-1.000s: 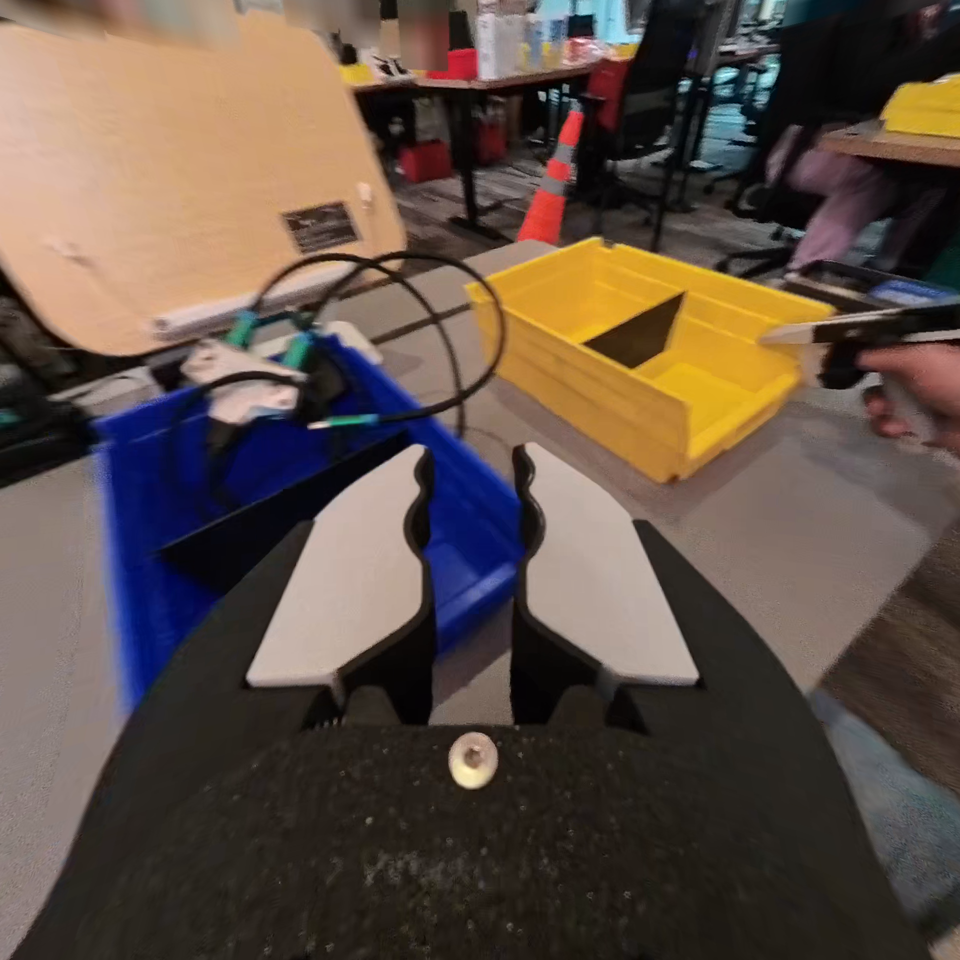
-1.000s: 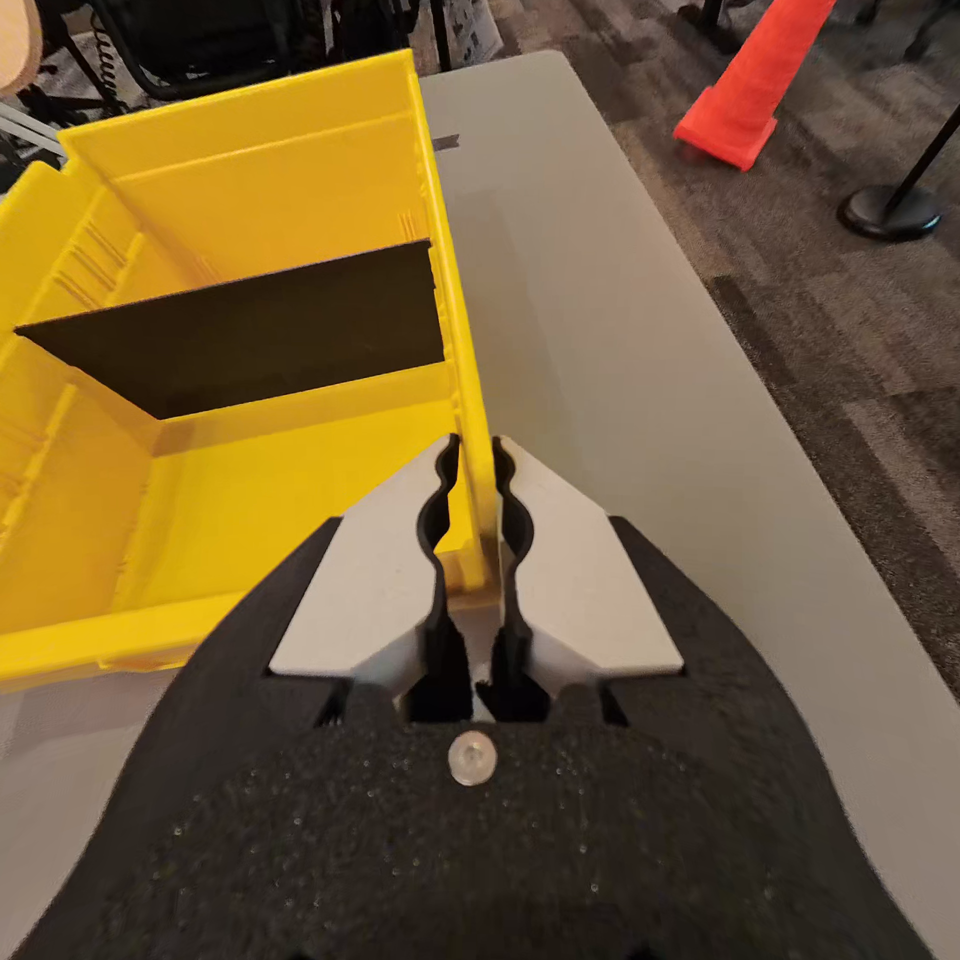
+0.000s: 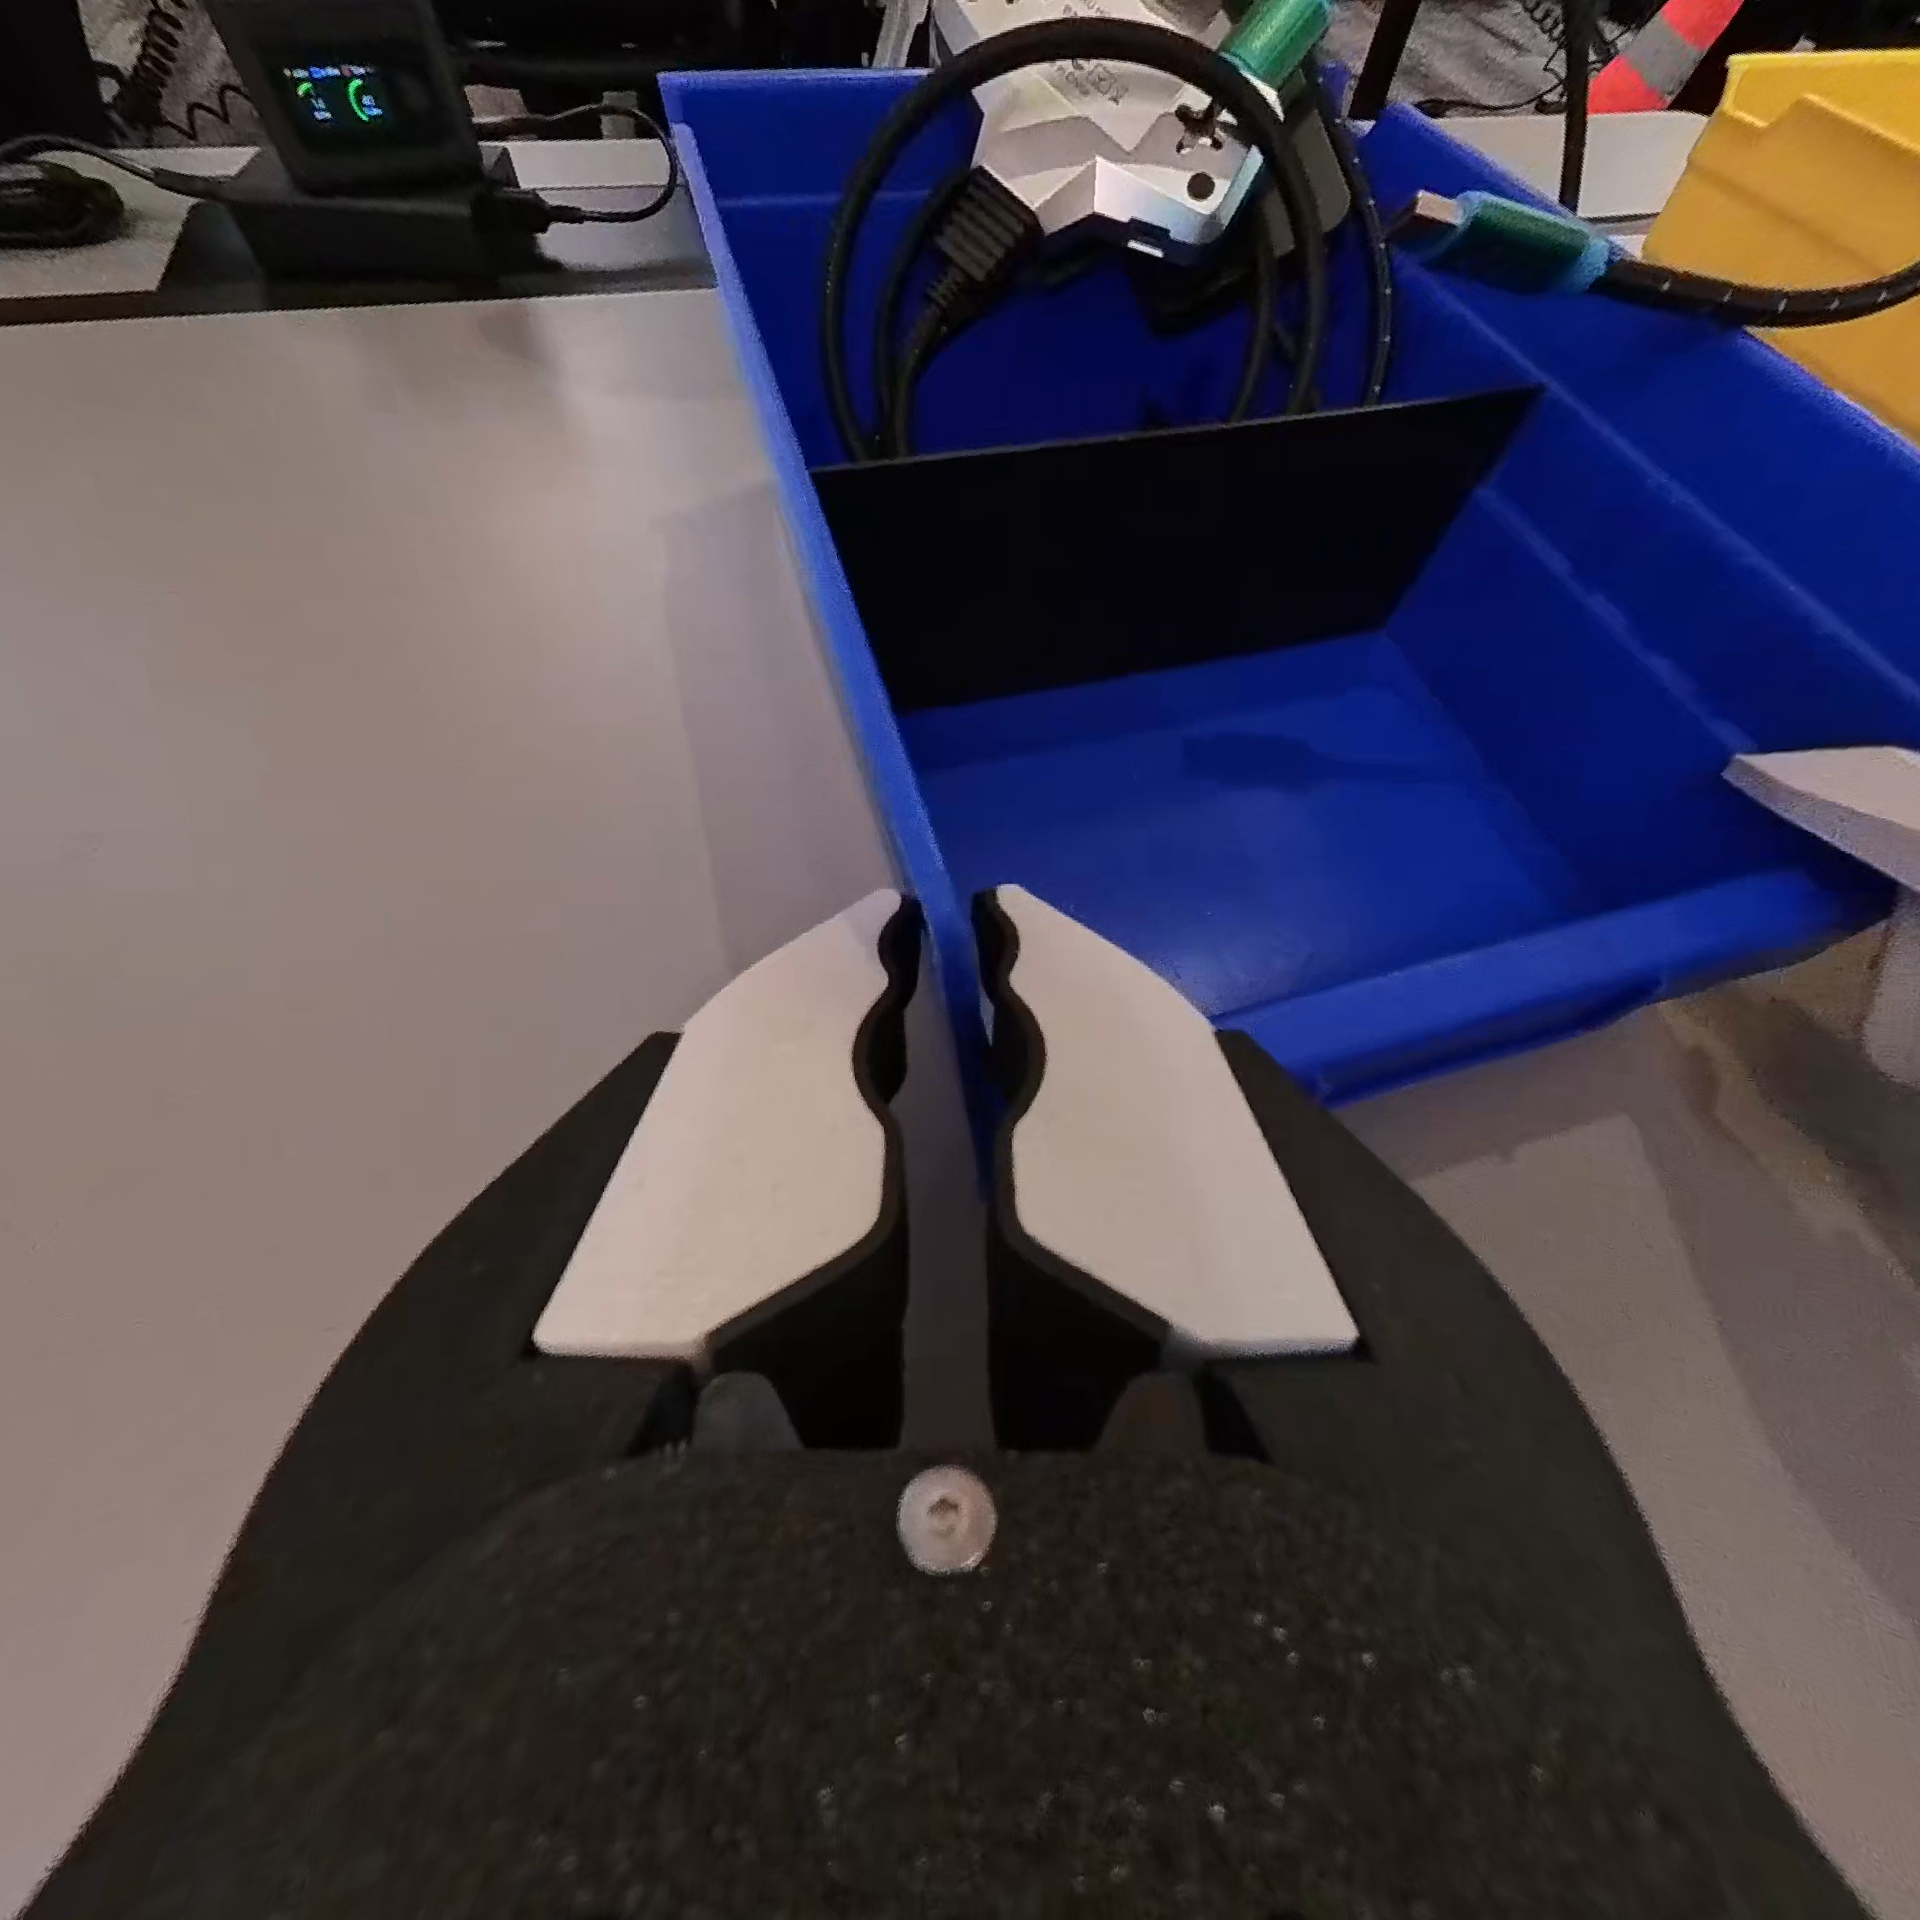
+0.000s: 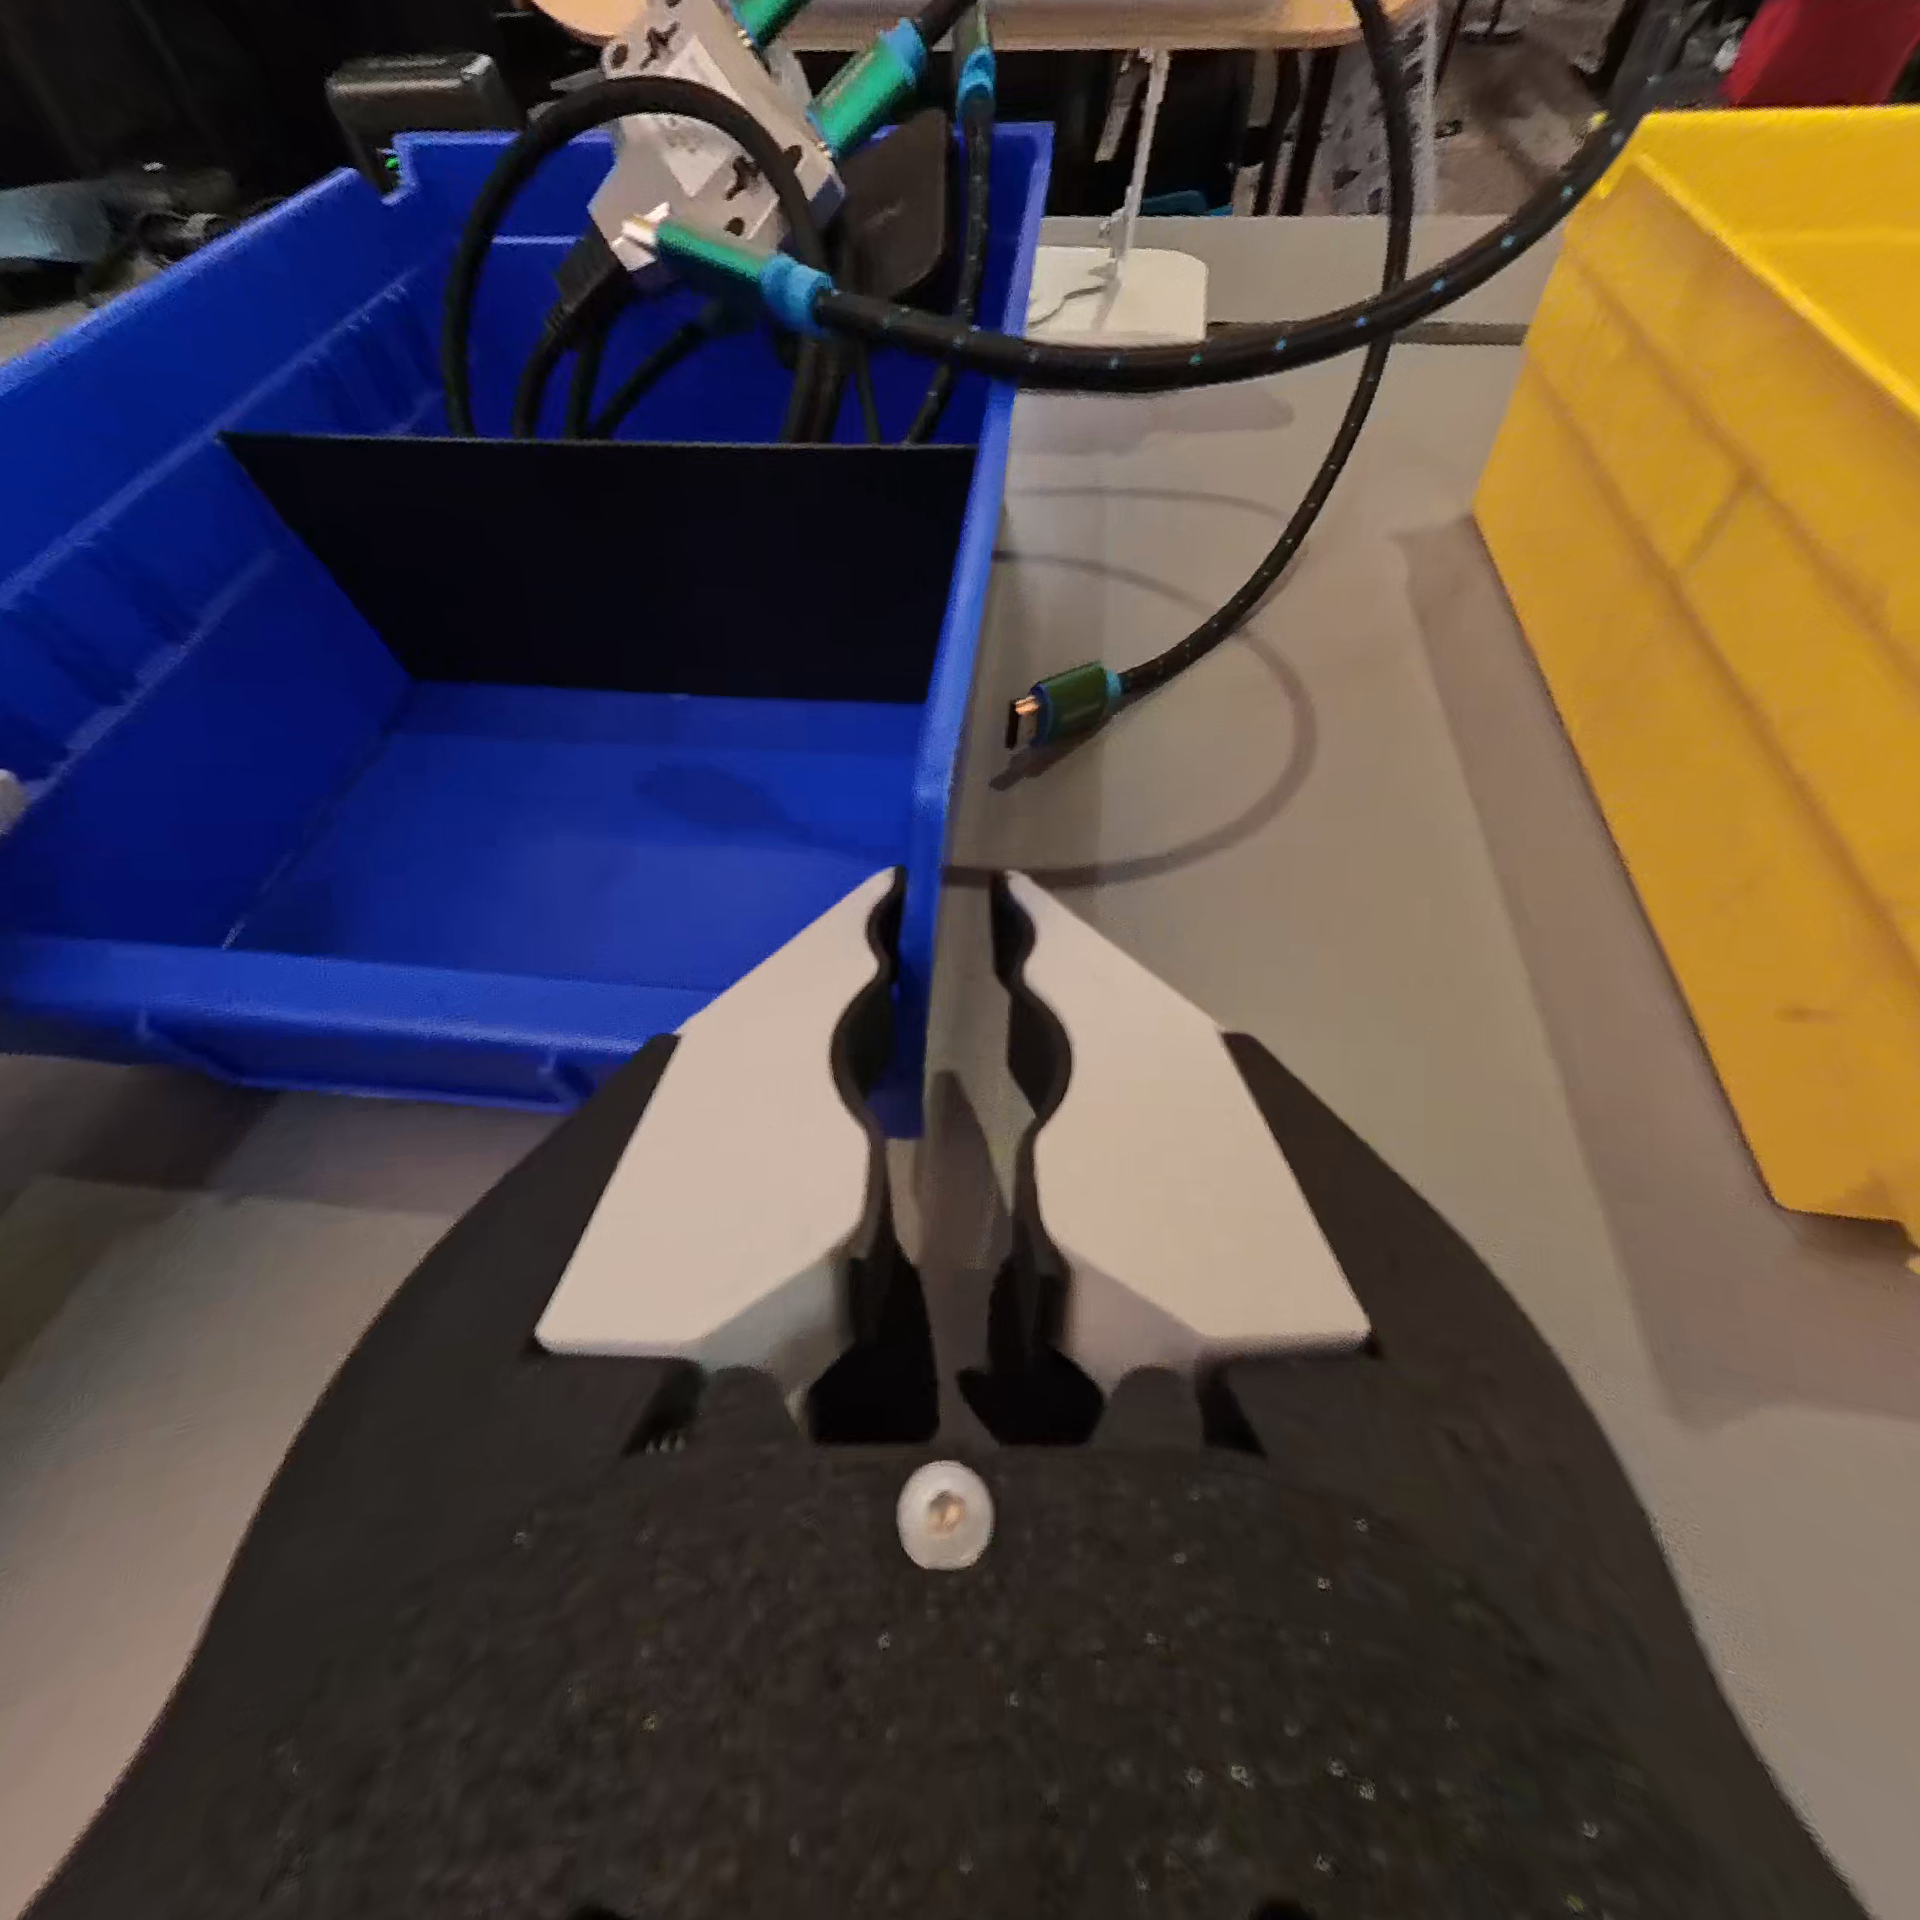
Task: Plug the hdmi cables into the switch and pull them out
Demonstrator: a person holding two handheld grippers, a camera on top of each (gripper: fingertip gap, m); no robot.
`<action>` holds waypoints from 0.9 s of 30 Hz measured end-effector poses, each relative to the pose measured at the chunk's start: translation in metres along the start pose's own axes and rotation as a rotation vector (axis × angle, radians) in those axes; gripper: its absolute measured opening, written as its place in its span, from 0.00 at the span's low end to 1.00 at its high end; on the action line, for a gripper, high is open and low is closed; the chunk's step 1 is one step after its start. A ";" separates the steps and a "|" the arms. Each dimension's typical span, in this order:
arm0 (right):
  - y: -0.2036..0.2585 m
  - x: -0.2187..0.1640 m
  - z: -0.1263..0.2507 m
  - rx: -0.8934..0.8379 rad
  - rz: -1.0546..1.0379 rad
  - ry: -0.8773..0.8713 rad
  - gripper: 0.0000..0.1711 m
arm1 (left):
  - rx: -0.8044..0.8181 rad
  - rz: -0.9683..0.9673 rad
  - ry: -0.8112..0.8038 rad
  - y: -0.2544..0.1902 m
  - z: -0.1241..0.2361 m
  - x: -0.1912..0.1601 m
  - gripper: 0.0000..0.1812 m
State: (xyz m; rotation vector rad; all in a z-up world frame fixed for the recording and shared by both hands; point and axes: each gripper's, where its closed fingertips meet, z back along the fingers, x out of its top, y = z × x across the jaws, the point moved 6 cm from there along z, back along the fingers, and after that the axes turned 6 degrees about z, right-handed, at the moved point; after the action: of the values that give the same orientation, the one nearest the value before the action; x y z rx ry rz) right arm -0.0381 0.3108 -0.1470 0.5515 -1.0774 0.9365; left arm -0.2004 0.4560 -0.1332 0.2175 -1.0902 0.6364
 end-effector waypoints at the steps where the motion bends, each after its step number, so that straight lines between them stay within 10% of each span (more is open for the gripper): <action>1: 0.003 0.000 0.000 0.022 0.006 0.001 0.02 | 0.005 -0.009 0.001 0.000 0.000 0.000 0.06; 16: 0.058 0.016 0.023 -0.064 0.009 -0.107 0.02 | 0.078 -0.061 -0.022 0.041 0.040 0.014 0.02; 27: 0.172 0.065 0.002 -0.013 0.056 -0.231 0.01 | 0.148 -0.014 -0.151 0.158 0.078 0.033 0.02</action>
State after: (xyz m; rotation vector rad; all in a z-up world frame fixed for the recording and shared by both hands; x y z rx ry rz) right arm -0.1750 0.4222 -0.0956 0.6325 -1.3111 0.9297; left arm -0.3407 0.5593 -0.0899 0.4056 -1.1868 0.6974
